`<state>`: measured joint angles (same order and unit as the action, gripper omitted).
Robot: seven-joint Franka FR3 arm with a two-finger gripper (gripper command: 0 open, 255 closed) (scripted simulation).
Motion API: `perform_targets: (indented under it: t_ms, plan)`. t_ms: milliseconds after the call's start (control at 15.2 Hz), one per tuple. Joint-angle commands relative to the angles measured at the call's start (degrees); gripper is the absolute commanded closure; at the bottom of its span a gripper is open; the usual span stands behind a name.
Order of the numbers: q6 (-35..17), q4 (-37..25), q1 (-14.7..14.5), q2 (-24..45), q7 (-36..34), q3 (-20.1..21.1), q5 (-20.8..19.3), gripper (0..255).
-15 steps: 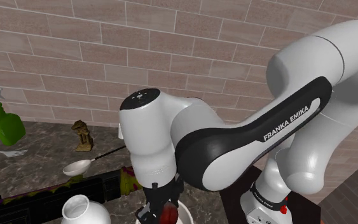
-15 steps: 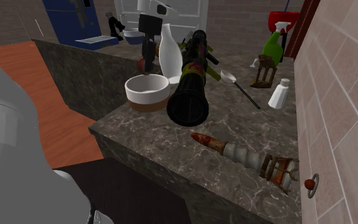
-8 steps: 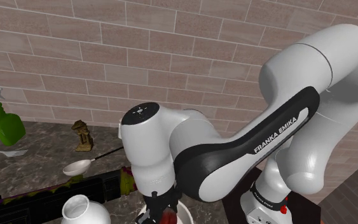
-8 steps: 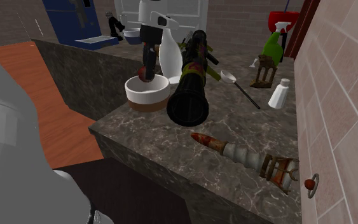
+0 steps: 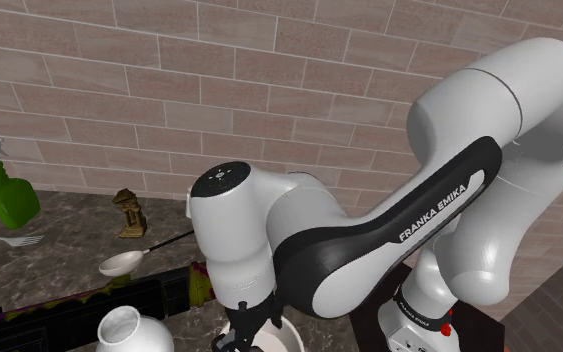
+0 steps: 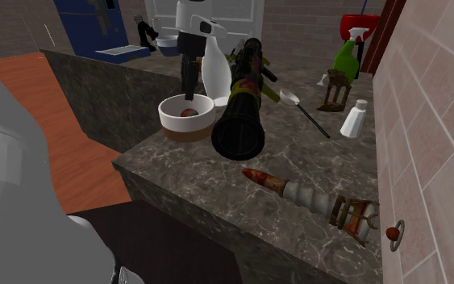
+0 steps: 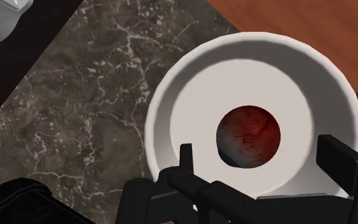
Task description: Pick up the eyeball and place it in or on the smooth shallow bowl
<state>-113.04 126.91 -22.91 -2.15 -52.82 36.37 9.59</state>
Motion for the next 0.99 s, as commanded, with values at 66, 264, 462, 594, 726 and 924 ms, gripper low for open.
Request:
perform_targets:
  t_ms: [66, 264, 462, 594, 726, 924]
  plan:
    - [0.0, 0.0, 0.0, 0.0, 0.0, 0.0, 0.0, 0]
    - [4.0, -3.1, 0.3, -0.9, 0.2, -0.4, 0.1, 0]
    - [7.4, -6.1, 0.6, -1.4, 0.3, -0.7, 0.1, 0]
    - [7.4, -6.1, 0.6, -1.4, 0.3, -0.7, 0.1, 0]
    - [7.4, -6.1, 0.6, -1.4, 0.3, -0.7, 0.1, 0]
    - [7.4, -6.1, 0.6, -1.4, 0.3, -0.7, 0.1, 0]
